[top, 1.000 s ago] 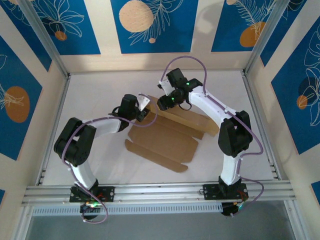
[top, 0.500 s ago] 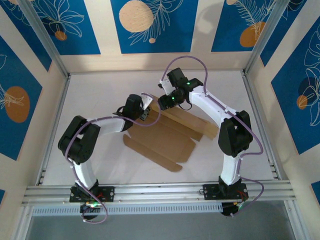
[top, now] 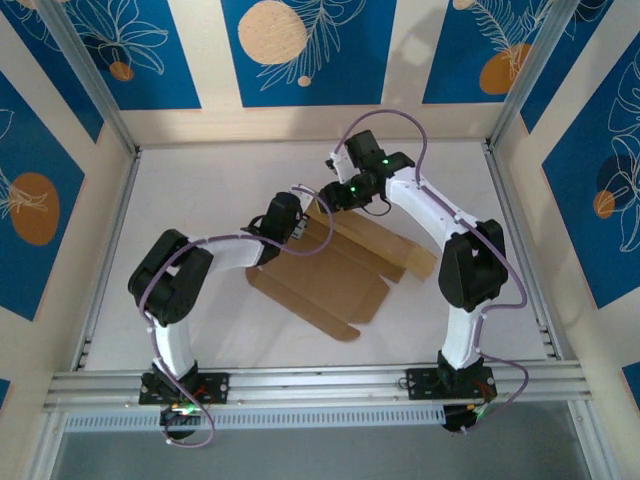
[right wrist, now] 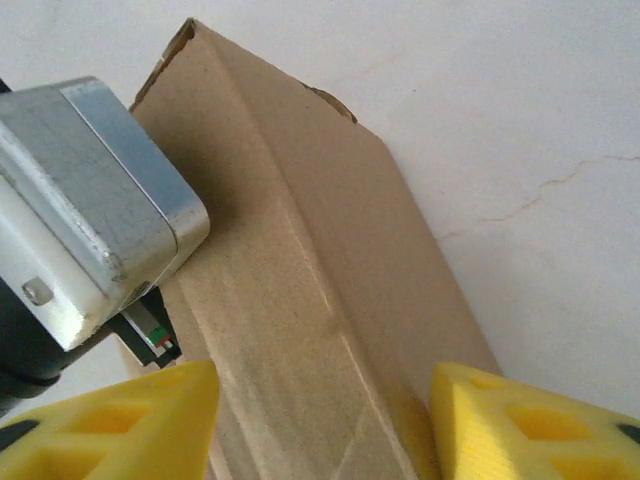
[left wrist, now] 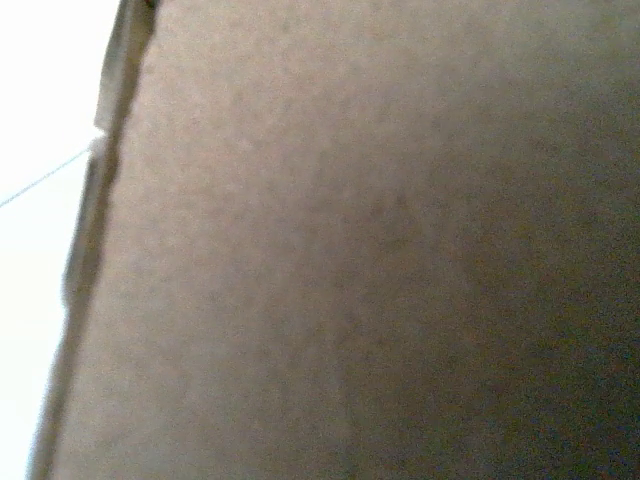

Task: Fold the paper box

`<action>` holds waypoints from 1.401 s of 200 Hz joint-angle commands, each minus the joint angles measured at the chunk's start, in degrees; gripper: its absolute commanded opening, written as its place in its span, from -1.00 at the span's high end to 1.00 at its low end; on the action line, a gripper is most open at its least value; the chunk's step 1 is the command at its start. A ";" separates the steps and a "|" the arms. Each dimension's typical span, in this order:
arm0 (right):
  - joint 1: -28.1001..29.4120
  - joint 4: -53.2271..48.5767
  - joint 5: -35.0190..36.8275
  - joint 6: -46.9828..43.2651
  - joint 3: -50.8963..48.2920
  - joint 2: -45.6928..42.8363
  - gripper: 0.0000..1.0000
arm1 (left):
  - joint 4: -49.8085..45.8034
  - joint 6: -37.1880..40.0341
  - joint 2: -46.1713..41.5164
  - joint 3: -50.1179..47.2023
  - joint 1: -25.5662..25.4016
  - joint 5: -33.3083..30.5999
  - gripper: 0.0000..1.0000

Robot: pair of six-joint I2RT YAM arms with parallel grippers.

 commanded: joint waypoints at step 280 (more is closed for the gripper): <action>-18.50 12.73 -23.14 28.23 -24.20 -16.56 -0.48 | -17.23 -18.16 -13.71 -9.55 0.20 -7.29 1.00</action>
